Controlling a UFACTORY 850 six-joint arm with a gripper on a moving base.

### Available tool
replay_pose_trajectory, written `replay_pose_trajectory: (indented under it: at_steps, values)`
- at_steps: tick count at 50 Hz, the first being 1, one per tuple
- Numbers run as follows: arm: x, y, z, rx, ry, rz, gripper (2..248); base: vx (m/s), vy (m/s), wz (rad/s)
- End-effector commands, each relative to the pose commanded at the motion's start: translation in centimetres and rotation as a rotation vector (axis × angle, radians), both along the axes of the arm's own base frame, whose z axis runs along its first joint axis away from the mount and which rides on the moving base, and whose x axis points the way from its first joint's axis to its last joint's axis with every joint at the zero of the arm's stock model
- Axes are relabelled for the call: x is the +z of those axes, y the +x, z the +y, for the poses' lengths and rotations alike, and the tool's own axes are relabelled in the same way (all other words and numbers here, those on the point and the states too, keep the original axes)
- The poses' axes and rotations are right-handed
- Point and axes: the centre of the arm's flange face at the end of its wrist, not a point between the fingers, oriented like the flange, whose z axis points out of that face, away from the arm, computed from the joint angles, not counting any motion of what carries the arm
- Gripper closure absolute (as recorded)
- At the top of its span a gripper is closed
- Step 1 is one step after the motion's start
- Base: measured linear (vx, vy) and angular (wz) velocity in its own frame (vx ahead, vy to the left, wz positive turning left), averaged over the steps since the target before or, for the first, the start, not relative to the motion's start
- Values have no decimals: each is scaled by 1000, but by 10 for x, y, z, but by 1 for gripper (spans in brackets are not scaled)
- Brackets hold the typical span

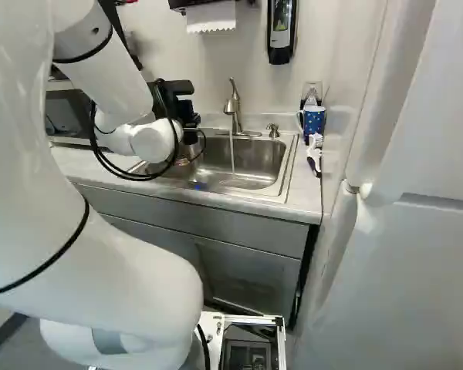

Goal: Rinse the cup and place it in the tray

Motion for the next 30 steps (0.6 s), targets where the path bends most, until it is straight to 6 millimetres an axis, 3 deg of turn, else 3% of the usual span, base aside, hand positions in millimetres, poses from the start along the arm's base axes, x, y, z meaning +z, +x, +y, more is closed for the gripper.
replay_pose_trajectory:
  at_steps: [30]
  values:
    - [-29, -8, -42, -100, -5, 46, 128, 0, 0, 0]
